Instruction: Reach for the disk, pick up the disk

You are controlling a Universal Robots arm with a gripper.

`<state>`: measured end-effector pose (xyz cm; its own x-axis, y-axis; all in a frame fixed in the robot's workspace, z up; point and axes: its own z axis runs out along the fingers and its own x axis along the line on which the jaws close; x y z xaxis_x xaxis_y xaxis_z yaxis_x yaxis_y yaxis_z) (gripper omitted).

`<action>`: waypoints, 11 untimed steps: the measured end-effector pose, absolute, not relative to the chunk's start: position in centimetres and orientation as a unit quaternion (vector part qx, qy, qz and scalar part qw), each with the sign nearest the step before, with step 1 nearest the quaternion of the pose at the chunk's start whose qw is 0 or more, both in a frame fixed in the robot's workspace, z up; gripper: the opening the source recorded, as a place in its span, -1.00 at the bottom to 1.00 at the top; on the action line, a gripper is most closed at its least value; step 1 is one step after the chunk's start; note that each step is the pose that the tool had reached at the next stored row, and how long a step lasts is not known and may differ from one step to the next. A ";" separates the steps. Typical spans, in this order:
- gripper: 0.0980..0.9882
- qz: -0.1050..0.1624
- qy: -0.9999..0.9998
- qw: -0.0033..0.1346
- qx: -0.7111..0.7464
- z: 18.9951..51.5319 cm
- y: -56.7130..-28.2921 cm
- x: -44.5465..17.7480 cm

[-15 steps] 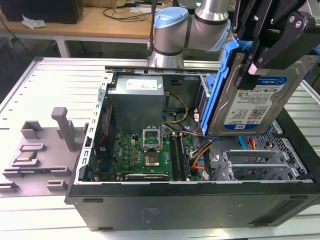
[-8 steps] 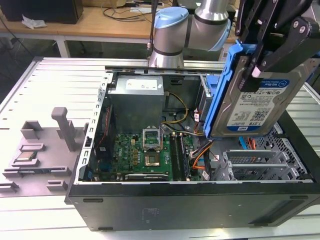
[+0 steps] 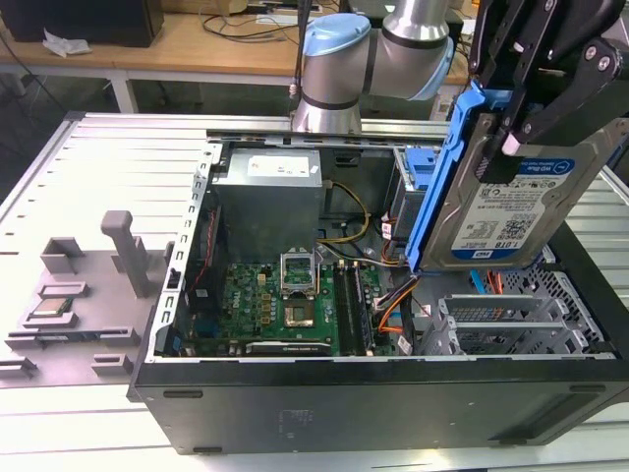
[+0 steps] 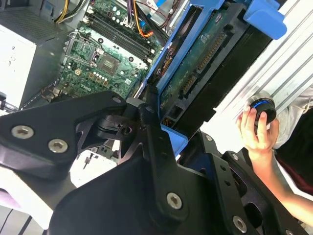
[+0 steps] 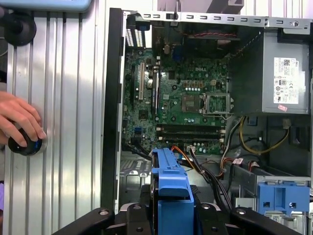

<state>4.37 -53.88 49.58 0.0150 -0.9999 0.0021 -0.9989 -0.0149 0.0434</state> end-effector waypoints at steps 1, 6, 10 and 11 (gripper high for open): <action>-0.39 -0.014 -0.702 0.016 0.712 49.6 -53.9 4.4; -0.39 -0.014 -0.702 0.016 0.712 49.4 -53.9 4.8; -0.39 -0.014 -0.702 0.016 0.712 49.0 -53.9 5.0; -0.39 -0.014 -0.702 0.016 0.712 48.9 -53.9 5.0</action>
<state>5.00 -53.88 48.94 0.0150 -0.9999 0.0026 -0.9989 -0.0148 0.0434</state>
